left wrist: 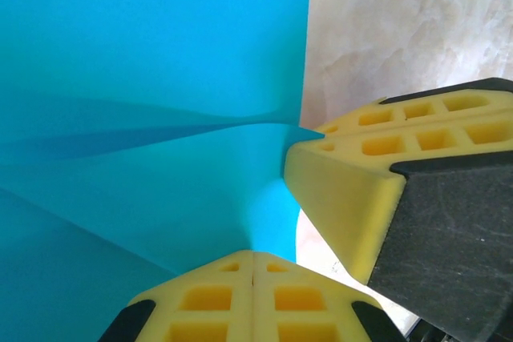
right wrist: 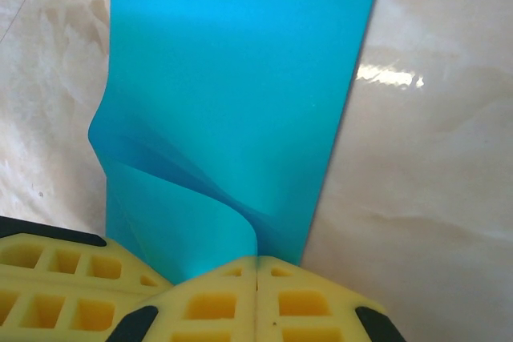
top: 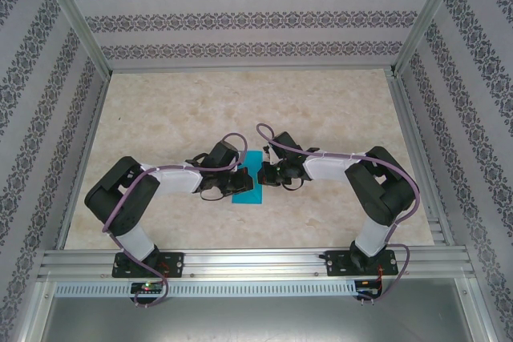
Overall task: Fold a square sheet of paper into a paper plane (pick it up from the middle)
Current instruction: Fold the triangle a second time at the center of the table.
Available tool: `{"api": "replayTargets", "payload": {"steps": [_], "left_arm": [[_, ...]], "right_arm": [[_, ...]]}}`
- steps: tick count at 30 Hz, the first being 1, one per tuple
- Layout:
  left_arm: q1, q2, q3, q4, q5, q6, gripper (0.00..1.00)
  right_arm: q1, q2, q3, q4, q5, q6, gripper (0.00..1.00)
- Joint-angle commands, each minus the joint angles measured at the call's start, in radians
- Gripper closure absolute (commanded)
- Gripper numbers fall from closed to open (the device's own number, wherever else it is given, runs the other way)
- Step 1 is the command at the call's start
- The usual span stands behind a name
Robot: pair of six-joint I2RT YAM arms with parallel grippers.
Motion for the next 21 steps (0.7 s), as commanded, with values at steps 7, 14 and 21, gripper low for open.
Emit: {"api": "replayTargets", "payload": {"steps": [7,14,21], "left_arm": [[-0.014,-0.002,0.021,0.041,0.016,0.006,0.93],[-0.015,-0.034,0.017,0.025,0.005,0.017,0.91],[-0.014,-0.038,0.012,0.037,0.004,0.017,0.89]], "right_arm": [[-0.012,0.013,0.009,-0.005,0.02,-0.011,0.95],[-0.013,0.024,0.017,-0.008,0.025,-0.012,0.95],[-0.013,0.032,0.025,-0.013,0.033,-0.016,0.95]]}}
